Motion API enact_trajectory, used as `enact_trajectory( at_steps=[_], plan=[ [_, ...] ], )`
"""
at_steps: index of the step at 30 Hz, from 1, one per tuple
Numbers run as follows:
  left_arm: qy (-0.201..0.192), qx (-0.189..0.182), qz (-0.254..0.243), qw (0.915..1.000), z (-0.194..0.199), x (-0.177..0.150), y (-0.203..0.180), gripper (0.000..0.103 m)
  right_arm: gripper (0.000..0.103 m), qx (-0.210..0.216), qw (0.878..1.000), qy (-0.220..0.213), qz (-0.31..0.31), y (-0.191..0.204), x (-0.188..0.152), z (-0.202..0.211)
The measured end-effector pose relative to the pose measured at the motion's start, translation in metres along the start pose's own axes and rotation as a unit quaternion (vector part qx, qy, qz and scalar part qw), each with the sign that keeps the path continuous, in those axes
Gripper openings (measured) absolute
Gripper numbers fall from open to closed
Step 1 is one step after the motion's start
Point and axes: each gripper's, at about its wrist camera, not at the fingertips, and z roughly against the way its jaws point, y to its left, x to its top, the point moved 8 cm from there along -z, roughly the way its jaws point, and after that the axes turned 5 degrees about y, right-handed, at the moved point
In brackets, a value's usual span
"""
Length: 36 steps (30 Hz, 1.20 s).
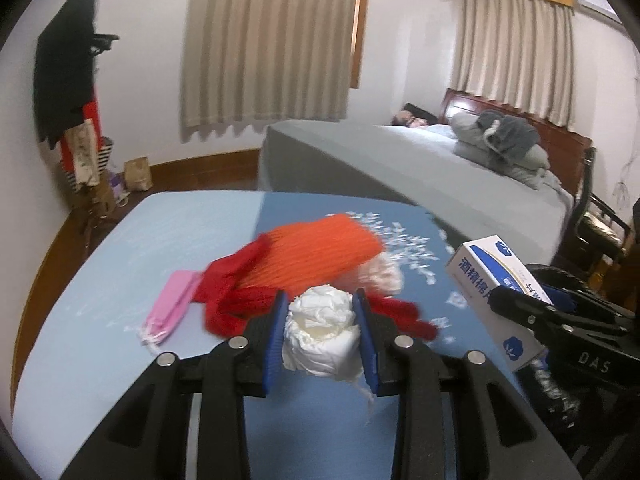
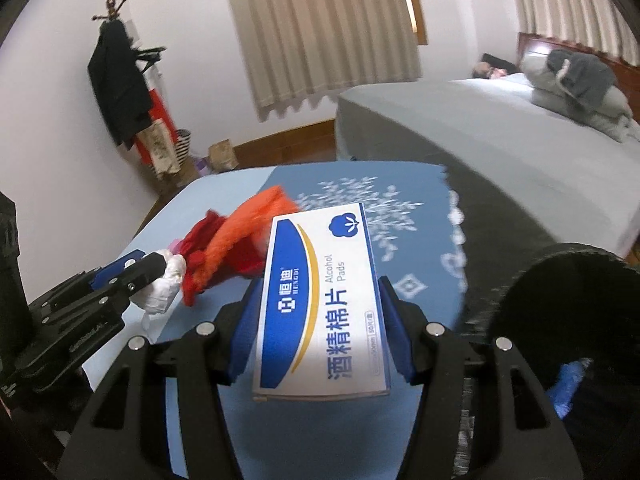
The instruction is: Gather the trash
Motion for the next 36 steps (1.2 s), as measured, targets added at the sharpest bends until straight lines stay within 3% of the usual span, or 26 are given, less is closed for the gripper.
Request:
enact_trajectory(
  at_steps=[12, 24, 36],
  plan=[
    [-0.009, -0.093, -0.057, 0.994, -0.005, 0.017, -0.113, 0.033, 0.055, -0.086, 0.994, -0.027, -0.062, -0.099, -0.011, 0.051],
    [-0.002, -0.166, -0.104, 0.9806, -0.016, 0.014, -0.216, 0.033, 0.055, -0.174, 0.975, -0.042, -0.134, -0.203, -0.049, 0.102],
    [0.018, -0.217, -0.133, 0.9671, -0.034, 0.0, -0.286, 0.034, 0.056, -0.211, 0.963, -0.05, -0.161, -0.247, -0.069, 0.123]
  ],
)
